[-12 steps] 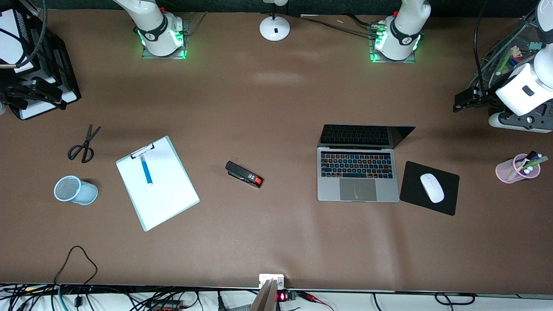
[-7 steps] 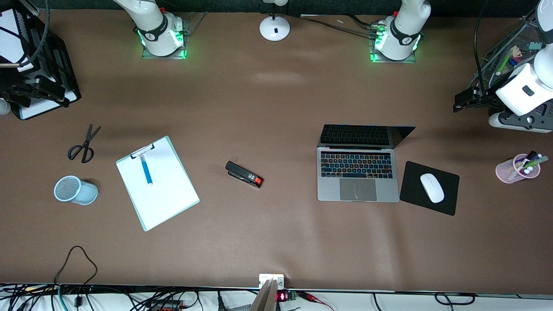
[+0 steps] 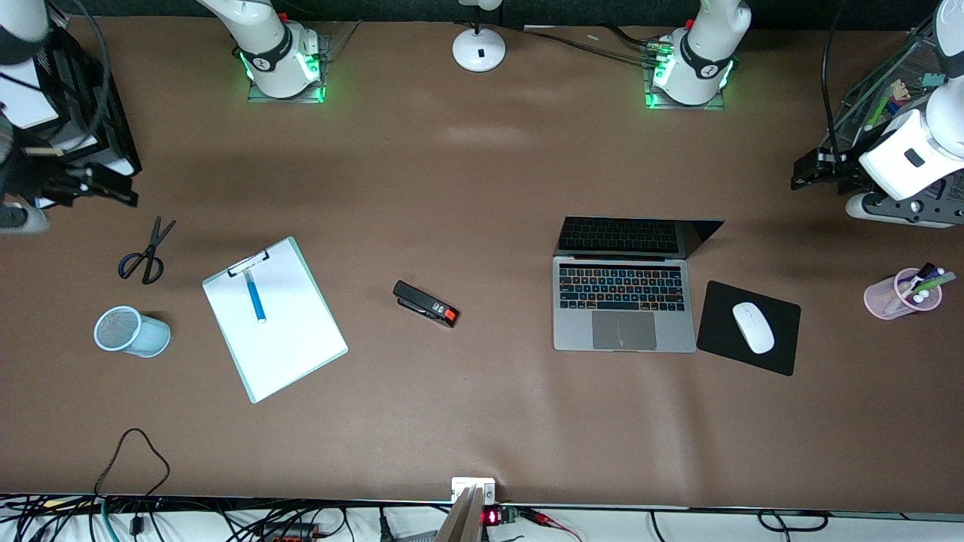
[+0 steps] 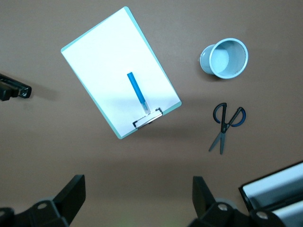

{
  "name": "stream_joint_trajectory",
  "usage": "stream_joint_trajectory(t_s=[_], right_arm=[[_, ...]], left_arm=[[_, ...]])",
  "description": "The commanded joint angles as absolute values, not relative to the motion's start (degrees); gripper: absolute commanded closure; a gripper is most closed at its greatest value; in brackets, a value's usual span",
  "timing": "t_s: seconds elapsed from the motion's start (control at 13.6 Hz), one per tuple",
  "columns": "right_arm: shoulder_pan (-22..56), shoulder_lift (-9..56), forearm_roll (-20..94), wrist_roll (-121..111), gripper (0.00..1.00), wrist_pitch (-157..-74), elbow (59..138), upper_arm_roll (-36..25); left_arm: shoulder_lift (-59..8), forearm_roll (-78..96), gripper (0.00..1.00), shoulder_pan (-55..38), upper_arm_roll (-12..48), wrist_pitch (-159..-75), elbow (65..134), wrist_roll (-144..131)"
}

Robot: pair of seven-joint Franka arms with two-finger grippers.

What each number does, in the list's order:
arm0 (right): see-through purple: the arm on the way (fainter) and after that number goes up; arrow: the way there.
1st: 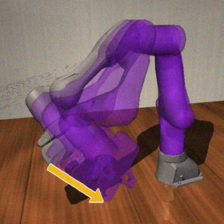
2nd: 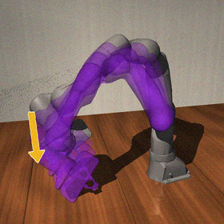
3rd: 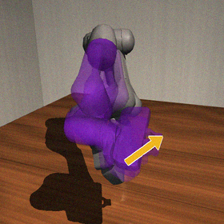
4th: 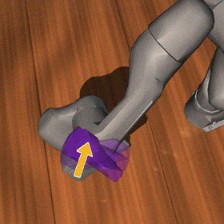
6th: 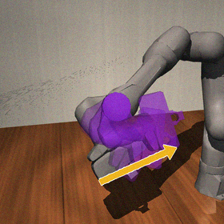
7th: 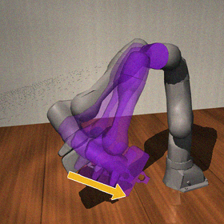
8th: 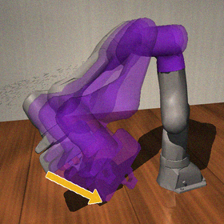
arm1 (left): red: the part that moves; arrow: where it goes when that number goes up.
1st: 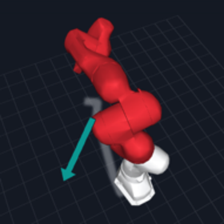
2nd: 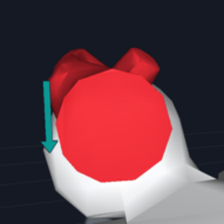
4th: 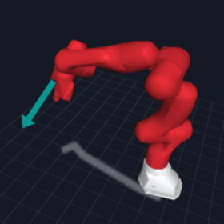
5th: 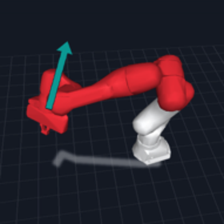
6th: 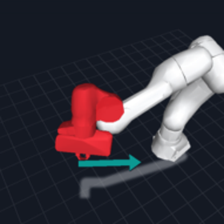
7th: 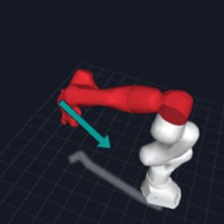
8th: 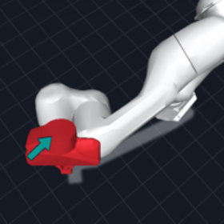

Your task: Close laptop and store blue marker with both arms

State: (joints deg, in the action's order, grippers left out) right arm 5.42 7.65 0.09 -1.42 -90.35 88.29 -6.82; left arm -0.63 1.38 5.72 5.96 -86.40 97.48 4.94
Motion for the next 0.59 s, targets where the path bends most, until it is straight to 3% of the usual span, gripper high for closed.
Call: stream_joint_trajectory(t_s=[0.0,0.37,0.52], right_arm=[[5.10,12.11,0.70,-1.85,0.00,-93.33,87.10,-6.68],[6.67,20.90,1.05,-2.11,0.00,-103.60,87.27,-6.50],[8.25,24.24,0.79,-3.24,0.00,-106.42,87.28,-6.50]], left_arm=[[-1.49,1.58,0.97,5.98,5.98,-84.81,95.80,5.62],[-1.49,2.10,1.00,5.36,6.15,-84.03,95.89,5.45],[-1.49,2.46,1.00,5.10,9.65,-80.17,96.06,4.84]])
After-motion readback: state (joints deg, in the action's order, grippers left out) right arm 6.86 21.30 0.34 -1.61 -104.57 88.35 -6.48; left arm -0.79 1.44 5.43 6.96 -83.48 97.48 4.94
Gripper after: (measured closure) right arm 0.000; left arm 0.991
